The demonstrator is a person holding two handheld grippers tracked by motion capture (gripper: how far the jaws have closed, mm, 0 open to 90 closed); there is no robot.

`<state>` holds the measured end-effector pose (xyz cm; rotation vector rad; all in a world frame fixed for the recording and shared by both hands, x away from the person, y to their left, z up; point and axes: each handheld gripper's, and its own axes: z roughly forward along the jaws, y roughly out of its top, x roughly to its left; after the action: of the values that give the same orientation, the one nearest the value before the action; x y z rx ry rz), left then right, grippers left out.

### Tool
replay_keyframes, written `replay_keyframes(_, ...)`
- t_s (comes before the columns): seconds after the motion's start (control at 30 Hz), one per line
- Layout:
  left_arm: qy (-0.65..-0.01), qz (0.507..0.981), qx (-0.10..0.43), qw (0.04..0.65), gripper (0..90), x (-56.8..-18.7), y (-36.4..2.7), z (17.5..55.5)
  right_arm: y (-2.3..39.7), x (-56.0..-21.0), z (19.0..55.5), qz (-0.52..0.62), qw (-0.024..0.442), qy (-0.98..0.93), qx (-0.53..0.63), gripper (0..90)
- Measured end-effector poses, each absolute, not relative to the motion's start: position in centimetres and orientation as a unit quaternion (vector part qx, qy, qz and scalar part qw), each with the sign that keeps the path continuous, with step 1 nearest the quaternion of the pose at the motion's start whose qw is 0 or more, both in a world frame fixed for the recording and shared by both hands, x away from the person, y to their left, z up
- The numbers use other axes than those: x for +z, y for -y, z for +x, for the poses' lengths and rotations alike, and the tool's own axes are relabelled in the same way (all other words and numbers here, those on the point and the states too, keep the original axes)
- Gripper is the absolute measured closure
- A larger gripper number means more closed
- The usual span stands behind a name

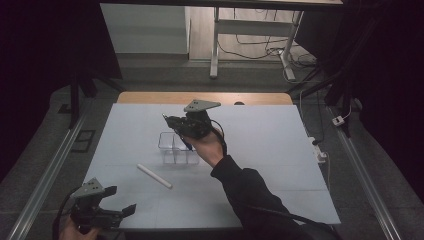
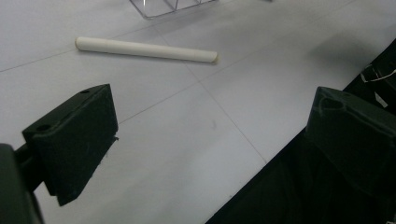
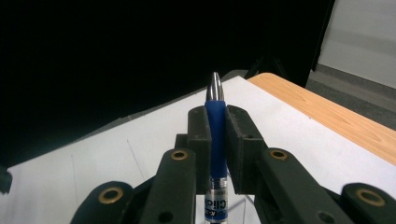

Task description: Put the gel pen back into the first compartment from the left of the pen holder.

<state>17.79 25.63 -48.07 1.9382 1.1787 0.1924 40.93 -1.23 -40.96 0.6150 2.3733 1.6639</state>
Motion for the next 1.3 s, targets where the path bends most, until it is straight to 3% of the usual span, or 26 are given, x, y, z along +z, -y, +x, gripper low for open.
replay_keyframes(1.3, -0.466, 0.775, 0.076, 0.420, 2.2, -48.1, -25.6, 17.8, -5.0, -42.4, 42.2, 0.205, 0.103, -0.773, 0.591, 80.0)
